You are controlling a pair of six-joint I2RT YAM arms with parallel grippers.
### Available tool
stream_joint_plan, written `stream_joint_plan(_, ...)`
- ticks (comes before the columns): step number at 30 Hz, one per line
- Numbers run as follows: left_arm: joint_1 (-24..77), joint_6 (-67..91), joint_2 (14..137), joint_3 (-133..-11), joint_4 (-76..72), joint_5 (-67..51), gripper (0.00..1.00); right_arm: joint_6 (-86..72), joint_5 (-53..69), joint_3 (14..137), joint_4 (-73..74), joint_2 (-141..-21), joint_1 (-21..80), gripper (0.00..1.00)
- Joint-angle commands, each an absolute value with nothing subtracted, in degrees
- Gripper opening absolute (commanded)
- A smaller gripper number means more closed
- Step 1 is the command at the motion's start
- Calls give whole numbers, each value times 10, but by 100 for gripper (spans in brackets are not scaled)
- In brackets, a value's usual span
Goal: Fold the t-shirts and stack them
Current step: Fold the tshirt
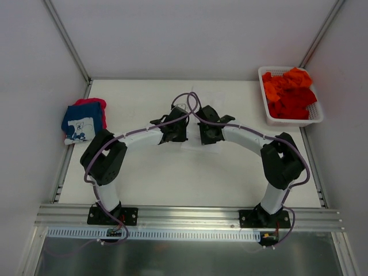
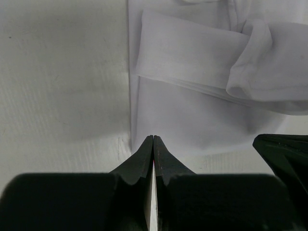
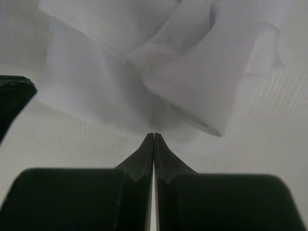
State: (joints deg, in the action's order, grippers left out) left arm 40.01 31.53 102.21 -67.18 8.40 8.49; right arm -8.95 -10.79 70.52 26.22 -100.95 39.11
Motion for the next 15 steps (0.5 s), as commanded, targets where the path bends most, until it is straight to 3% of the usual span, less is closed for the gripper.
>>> stream_joint_plan(1, 390, 312, 1041, -690, 48, 53, 0, -97, -93, 747, 251, -1029, 388, 1)
stream_joint_plan(15, 368, 318, 1085, -667, -18, 2, 0, -94, -79, 746, 251, -1069, 376, 1)
